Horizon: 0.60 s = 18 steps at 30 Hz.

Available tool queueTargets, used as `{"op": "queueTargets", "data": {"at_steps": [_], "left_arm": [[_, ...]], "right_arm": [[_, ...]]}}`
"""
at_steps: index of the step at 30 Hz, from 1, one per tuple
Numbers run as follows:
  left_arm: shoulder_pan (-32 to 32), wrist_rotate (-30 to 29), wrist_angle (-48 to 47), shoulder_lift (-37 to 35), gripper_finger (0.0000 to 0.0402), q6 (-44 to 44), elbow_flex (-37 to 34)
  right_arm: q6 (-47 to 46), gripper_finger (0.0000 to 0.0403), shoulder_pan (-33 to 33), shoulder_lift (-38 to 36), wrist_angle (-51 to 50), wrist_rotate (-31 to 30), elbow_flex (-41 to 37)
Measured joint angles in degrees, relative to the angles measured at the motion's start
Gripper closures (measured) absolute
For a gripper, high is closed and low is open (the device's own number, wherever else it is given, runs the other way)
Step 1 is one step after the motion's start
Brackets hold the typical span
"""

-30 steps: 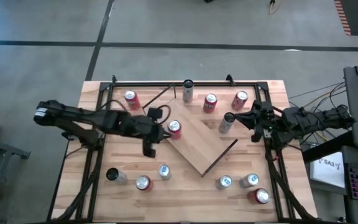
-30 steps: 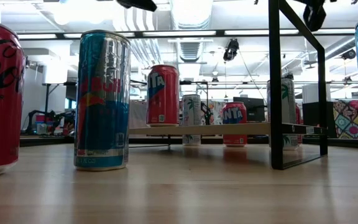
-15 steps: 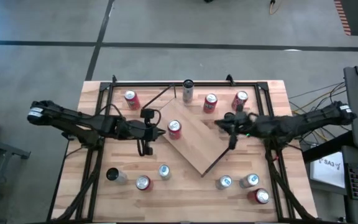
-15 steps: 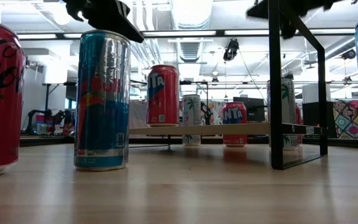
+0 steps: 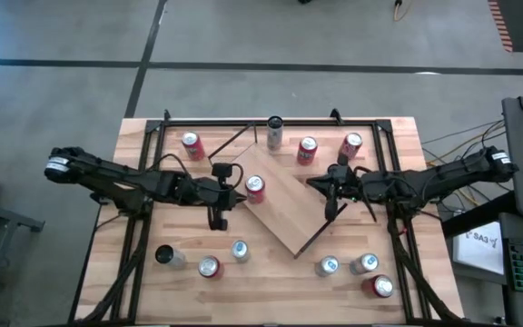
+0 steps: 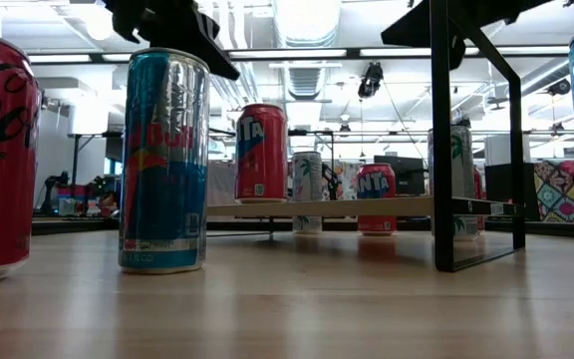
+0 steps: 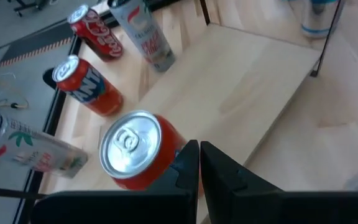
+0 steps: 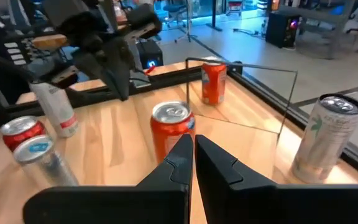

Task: Place canned beverage on shelf
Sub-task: Put the bottom orange soda can on the shelf

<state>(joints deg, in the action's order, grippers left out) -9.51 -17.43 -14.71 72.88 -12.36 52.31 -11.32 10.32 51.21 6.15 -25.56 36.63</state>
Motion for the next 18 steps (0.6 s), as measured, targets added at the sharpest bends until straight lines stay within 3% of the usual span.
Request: {"op": "queueTargets", "data": {"at_steps": [18], "left_arm": [[1.9,4.5,2.4,1.2,0.0401,2.0,-2.5]], "right_arm": [[4.0,0.0394,-0.2,-0.5,0.1,0.0,1.0]]}}
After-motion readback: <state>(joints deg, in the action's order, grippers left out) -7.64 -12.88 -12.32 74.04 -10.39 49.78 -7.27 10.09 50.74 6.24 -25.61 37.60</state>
